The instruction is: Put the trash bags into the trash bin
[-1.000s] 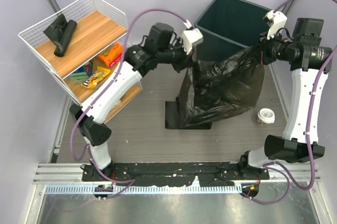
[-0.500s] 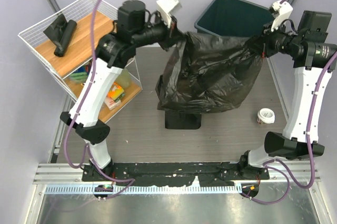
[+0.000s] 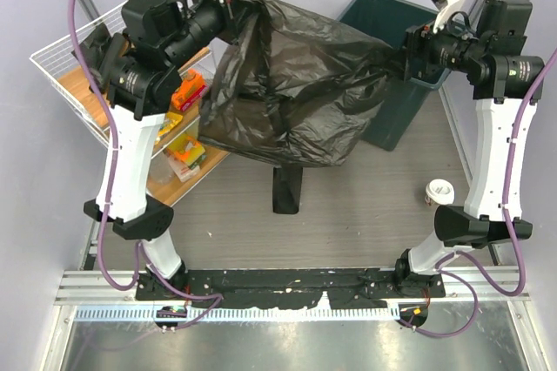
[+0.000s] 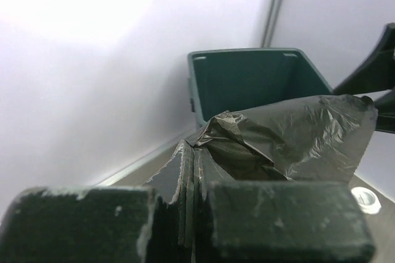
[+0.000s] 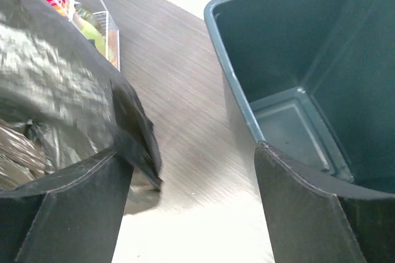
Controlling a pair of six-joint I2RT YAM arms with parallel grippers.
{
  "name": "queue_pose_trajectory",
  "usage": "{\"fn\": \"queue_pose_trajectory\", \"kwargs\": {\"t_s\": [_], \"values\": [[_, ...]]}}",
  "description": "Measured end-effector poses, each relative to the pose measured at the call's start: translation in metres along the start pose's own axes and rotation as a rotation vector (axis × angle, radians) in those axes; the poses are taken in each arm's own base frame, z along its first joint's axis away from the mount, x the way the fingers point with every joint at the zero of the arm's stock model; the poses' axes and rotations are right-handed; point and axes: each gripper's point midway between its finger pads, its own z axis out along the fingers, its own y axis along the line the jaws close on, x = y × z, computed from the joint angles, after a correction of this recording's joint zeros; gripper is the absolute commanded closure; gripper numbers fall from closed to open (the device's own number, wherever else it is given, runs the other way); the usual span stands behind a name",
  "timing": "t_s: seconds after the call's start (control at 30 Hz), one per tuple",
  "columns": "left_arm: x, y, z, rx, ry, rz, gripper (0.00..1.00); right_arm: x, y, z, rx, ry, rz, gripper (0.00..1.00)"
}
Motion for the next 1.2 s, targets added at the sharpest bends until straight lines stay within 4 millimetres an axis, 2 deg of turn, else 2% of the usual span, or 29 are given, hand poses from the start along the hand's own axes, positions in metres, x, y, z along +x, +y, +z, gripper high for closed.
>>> {"fn": "queue_pose_trajectory", "kwargs": {"t_s": [0.13, 0.27, 0.4, 0.5, 0.6, 0.77, 1.03, 1.17, 1.2], "values": [[-0.006, 0.02, -0.004, -0.073, -0.015, 0.002, 1.0, -0.012, -0.003, -0.005, 0.032, -0.03, -0.03, 0.15], [-0.012, 0.032, -0.01, -0.129, -0.031, 0.027, 1.0, -0.017, -0.01, -0.004, 0.058, -0.034, -0.049, 0.15], [-0.029, 0.038, -0.023, -0.171, -0.07, 0.061, 1.0, -0.012, -0.032, 0.009, 0.097, -0.003, -0.071, 0.15], [-0.045, 0.04, -0.037, -0.194, -0.107, 0.093, 1.0, 0.001, -0.05, 0.024, 0.112, 0.048, -0.077, 0.15], [-0.063, 0.042, -0.055, -0.227, -0.15, 0.124, 1.0, 0.024, -0.064, 0.041, 0.12, 0.127, -0.077, 0.15], [-0.089, 0.044, -0.079, -0.274, -0.218, 0.168, 1.0, 0.049, -0.067, 0.062, 0.108, 0.222, -0.108, 0.15], [-0.098, 0.051, -0.083, -0.32, -0.246, 0.189, 1.0, 0.063, -0.059, 0.075, 0.092, 0.287, -0.168, 0.18], [-0.103, 0.056, -0.084, -0.347, -0.266, 0.187, 1.0, 0.075, -0.062, 0.08, 0.09, 0.324, -0.178, 0.24], [-0.105, 0.057, -0.085, -0.355, -0.273, 0.186, 1.0, 0.08, -0.063, 0.082, 0.087, 0.336, -0.18, 0.3]]}}
